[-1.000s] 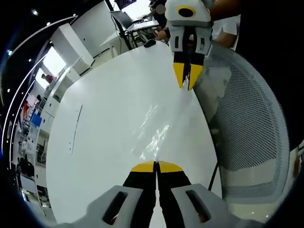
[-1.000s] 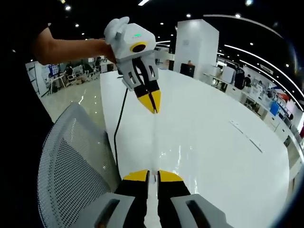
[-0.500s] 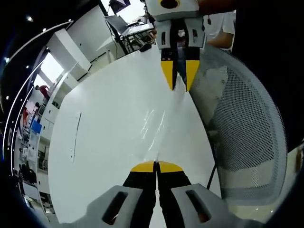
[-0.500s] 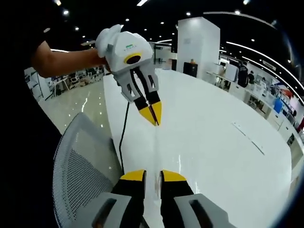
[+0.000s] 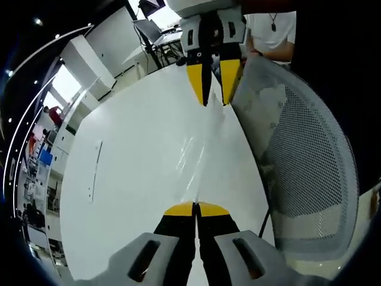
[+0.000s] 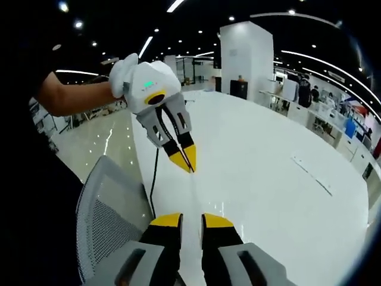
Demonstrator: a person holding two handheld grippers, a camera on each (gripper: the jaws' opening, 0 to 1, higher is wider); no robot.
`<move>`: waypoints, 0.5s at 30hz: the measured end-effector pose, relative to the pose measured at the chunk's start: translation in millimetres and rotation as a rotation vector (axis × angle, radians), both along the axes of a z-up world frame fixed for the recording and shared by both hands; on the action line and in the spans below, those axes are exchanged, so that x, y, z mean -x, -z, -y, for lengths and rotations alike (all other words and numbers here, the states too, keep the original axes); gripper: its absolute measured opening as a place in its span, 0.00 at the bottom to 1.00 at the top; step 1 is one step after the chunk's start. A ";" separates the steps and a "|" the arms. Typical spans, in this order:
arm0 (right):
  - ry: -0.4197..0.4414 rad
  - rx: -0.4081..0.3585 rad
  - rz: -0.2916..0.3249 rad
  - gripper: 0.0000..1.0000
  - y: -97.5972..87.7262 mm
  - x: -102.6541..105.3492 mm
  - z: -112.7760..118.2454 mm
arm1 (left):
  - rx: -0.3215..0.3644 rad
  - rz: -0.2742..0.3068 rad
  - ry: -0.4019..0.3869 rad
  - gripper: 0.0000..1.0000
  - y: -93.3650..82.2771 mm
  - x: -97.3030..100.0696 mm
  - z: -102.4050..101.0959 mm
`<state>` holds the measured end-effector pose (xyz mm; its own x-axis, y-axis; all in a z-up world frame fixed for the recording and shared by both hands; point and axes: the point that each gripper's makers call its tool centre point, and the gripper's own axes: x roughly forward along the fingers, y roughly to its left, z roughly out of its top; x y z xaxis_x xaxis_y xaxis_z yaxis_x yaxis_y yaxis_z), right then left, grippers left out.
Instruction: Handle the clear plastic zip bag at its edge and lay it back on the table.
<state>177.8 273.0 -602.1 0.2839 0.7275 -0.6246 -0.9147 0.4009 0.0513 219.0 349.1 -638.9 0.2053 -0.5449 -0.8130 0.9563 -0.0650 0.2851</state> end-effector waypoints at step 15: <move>0.001 0.013 0.006 0.09 -4.6 -11.1 3.6 | 0.003 0.008 0.005 0.00 -1.9 2.0 3.0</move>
<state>188.9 269.4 -597.5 0.2886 0.7189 -0.6323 -0.9144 0.4029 0.0406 216.9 346.2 -637.0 0.2094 -0.5480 -0.8099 0.9536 -0.0687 0.2930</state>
